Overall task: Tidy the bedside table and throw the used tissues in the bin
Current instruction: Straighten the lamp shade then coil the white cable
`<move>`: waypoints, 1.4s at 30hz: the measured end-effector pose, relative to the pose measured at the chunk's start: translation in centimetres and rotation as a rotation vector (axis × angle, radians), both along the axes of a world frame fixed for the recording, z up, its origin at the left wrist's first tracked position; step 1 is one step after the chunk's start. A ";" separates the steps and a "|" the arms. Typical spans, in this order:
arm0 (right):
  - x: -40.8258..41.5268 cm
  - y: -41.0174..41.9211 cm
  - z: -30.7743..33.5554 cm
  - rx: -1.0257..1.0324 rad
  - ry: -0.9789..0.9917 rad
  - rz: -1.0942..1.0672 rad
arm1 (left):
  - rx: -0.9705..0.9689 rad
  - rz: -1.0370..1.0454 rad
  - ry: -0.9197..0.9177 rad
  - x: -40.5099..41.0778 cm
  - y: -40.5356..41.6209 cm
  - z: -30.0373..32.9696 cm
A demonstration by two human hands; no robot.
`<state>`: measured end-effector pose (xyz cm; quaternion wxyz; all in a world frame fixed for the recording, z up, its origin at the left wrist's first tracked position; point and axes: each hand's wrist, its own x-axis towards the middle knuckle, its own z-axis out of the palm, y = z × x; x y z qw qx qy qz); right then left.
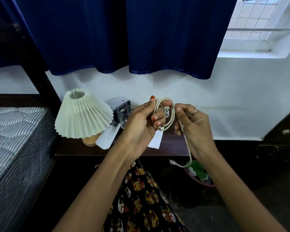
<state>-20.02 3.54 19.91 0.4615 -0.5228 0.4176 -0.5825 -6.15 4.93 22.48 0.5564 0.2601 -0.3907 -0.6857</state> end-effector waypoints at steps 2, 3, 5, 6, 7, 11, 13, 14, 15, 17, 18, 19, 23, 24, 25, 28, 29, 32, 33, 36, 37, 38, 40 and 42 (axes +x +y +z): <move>0.7 0.6 -1.5 0.053 -0.010 -0.017 | 0.013 0.031 0.047 0.0 -0.2 -0.1; 1.0 0.9 -2.1 0.079 0.016 -0.019 | 0.015 0.051 0.064 0.0 -0.2 -0.2; 1.4 1.7 -3.1 0.115 0.126 -0.019 | 0.015 0.090 0.090 0.0 -0.3 -0.2; 1.5 2.1 -3.6 0.125 0.211 -0.012 | 0.014 0.109 0.099 0.1 -0.3 -0.3; 1.6 2.6 -4.0 0.129 0.309 0.007 | 0.010 0.130 0.101 0.1 -0.4 -0.4; 1.5 4.9 -4.3 0.127 0.753 0.200 | -0.038 0.232 0.014 0.6 -0.9 -1.1; 1.3 6.2 -3.4 0.101 1.020 0.297 | -0.060 0.271 -0.073 0.8 -1.0 -1.3; 1.2 6.8 -2.5 0.080 1.130 0.329 | -0.073 0.289 -0.137 0.9 -0.9 -1.5; 1.3 7.4 -1.4 0.057 1.211 0.343 | -0.091 0.307 -0.215 0.9 -0.9 -1.8; 1.4 8.1 1.1 0.002 1.312 0.314 | -0.125 0.332 -0.373 0.9 -0.6 -2.4; 1.4 8.2 2.3 -0.033 1.344 0.282 | -0.138 0.334 -0.439 0.8 -0.4 -2.7; 1.4 8.2 3.2 -0.079 1.358 0.242 | -0.147 0.330 -0.492 0.8 -0.2 -2.9; 1.0 6.6 5.3 -0.262 1.287 0.009 | -0.176 0.251 -0.544 0.8 0.6 -3.0; 0.8 6.1 5.6 -0.298 1.225 -0.033 | -0.179 0.227 -0.537 0.7 1.0 -3.0; 0.6 5.4 5.8 -0.322 1.159 -0.056 | -0.180 0.210 -0.535 0.6 1.3 -2.9; 0.3 3.8 6.0 -0.313 0.994 -0.048 | -0.128 0.185 -0.482 0.4 1.9 -2.8; 0.3 3.3 5.9 -0.301 0.952 -0.040 | -0.109 0.184 -0.447 0.5 2.0 -2.8; 0.0 2.1 5.5 -0.236 0.791 -0.003 | -0.109 0.164 -0.377 0.8 2.0 -2.9; -0.1 1.9 5.3 -0.207 0.731 0.029 | -0.108 0.153 -0.388 0.9 2.0 -2.9; -0.3 1.2 4.5 -0.157 0.582 0.135 | -0.148 0.154 -0.415 1.1 2.1 -2.9; -0.4 1.0 4.2 -0.154 0.539 0.153 | -0.155 0.166 -0.395 1.1 2.1 -2.8; -0.3 0.9 3.9 -0.151 0.497 0.160 | -0.138 0.176 -0.358 1.1 2.1 -2.7; -0.2 0.8 3.0 -0.135 0.410 0.151 | -0.067 0.163 -0.231 1.1 2.0 -2.6; 0.0 0.8 1.8 -0.090 0.339 0.120 | 0.008 0.124 -0.080 1.0 1.8 -2.6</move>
